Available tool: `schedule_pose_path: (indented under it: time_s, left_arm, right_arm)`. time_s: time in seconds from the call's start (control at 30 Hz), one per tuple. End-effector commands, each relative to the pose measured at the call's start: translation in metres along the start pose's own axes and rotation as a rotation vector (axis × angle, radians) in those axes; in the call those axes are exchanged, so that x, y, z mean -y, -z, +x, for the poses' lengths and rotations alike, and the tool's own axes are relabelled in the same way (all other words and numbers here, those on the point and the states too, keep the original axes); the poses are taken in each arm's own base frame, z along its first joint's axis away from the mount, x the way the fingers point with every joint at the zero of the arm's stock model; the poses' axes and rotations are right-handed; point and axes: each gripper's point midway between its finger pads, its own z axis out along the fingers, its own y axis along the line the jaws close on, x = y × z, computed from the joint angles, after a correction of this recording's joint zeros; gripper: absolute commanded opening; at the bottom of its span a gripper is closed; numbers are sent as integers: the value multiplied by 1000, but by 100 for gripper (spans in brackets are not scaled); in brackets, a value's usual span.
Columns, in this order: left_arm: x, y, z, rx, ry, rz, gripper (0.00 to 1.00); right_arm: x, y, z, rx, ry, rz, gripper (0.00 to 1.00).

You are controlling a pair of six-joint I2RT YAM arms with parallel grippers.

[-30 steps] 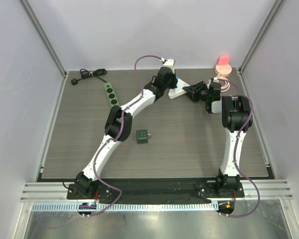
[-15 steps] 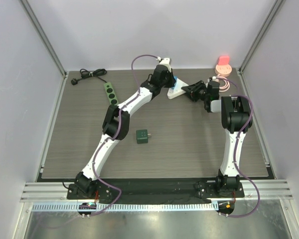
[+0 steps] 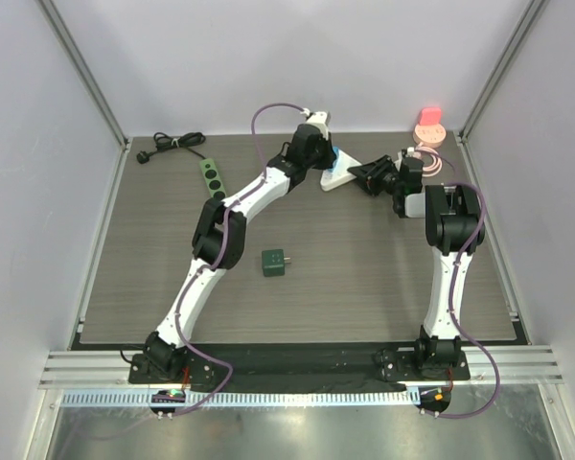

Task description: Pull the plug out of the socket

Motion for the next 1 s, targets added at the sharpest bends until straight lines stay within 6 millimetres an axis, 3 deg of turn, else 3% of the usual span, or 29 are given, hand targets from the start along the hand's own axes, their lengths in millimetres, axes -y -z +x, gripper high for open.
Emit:
schedule_pose_path:
  time_s: [0.0,0.07,0.17,0.37,0.5,0.6,0.63,0.73,0.77,0.8,0.87,0.9,0.97]
  left_arm:
    - [125,80,-156,328,-23,338,0]
    - [128,83,-164,341,44,377,0]
    - [117,80,-173,367,137,377,0]
    - [71,71,-177,381,330,129,0]
    - [86,77,-179,395,304,94,0]
    - [88,78,-174,367,267,91,0]
    - [88,86,-180,374,231,88,0]
    - [86,89,-158,298,169,85,0]
    - [89,102,-164,299,130,94,0]
    - [85,99,-140,225,109,93,0]
    - [91,116,-137,186,80,121,0]
    - [87,115,-114,122,79,119,0]
    - [99,134,-103,60,79,188,0]
  right_arm:
    - [37,-2,-22,101,6,114,1]
    - [35,-1,-25,107,10,108,1]
    - [36,0,-26,109,23,111,1]
    - [35,0,-29,112,46,117,1]
    - [38,-4,-32,104,56,126,1]
    - [42,-2,-33,111,45,126,1]
    - [39,-1,-38,122,48,112,1]
    - [37,-2,-46,146,43,104,1]
    - [37,-3,-49,149,54,110,1]
    - [36,-5,-56,168,60,114,1]
    - [38,-7,-64,181,57,119,1]
    - [32,-10,-72,196,53,109,1]
    - [34,-14,-78,207,42,114,1]
